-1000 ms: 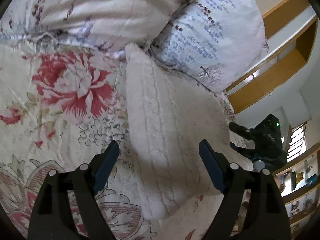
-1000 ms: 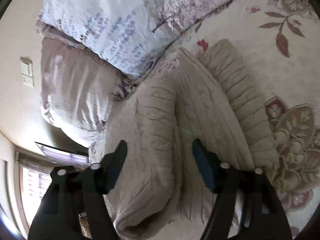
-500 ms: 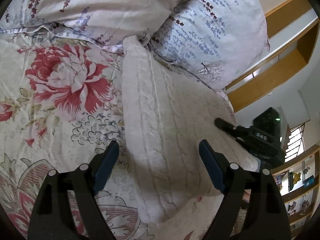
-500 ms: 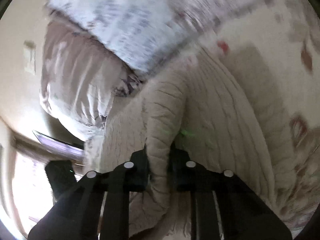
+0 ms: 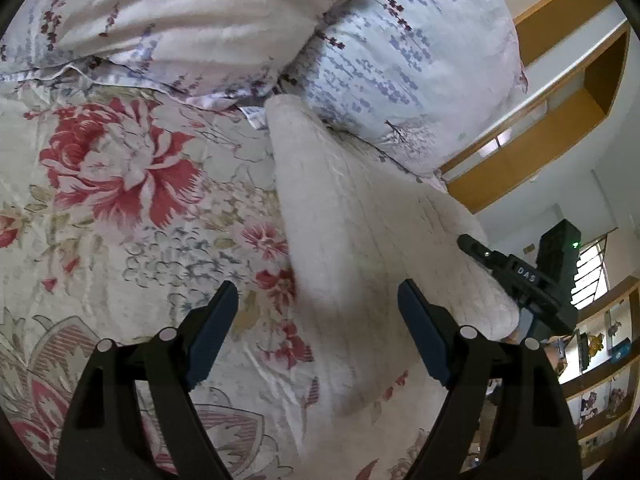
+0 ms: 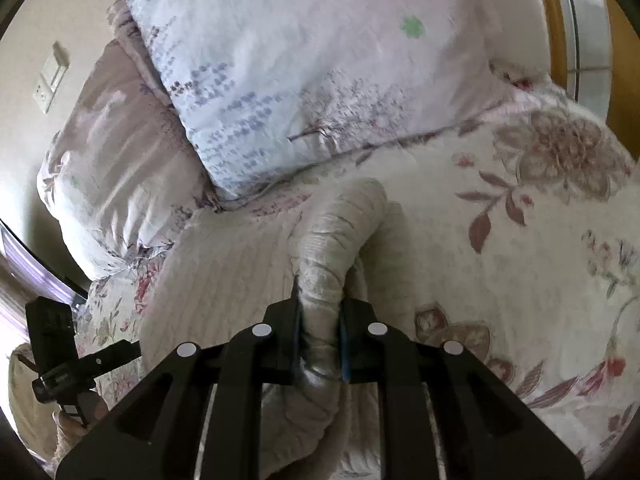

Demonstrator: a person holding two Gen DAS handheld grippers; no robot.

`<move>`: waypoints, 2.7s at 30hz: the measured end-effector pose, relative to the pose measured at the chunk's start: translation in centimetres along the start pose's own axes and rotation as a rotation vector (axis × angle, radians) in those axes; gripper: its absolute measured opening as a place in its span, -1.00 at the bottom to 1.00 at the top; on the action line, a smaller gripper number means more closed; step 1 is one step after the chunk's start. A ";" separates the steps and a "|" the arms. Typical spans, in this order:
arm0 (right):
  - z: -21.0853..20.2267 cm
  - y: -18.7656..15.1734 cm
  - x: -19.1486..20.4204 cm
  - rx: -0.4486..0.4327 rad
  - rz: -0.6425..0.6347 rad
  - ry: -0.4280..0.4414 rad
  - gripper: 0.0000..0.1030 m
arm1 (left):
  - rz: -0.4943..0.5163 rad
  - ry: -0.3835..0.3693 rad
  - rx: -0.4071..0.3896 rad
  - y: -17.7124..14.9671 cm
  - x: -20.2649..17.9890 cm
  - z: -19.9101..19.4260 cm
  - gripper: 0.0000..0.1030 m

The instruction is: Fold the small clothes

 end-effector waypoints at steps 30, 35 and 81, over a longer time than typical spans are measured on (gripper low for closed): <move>-6.7 -6.1 -2.6 -0.012 0.078 0.124 0.05 | 0.011 -0.071 0.080 -3.5 -1.9 0.4 0.37; -6.3 -7.2 -1.8 -0.002 0.024 0.091 -0.22 | -0.009 -0.082 0.106 -4.1 -2.0 1.2 0.12; 3.8 0.9 -5.9 0.149 0.250 0.092 -0.60 | -0.067 0.004 0.027 1.9 0.0 3.7 0.46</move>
Point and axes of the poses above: each gripper's, at about its wrist camera, not at the fingertips, and z roughly the way its jaws point, x to its left, y to its top, the point moved 1 cm from there along z, roughly the way its jaws point, and after that the axes turned 6 degrees about -y, right-handed, at the moved point
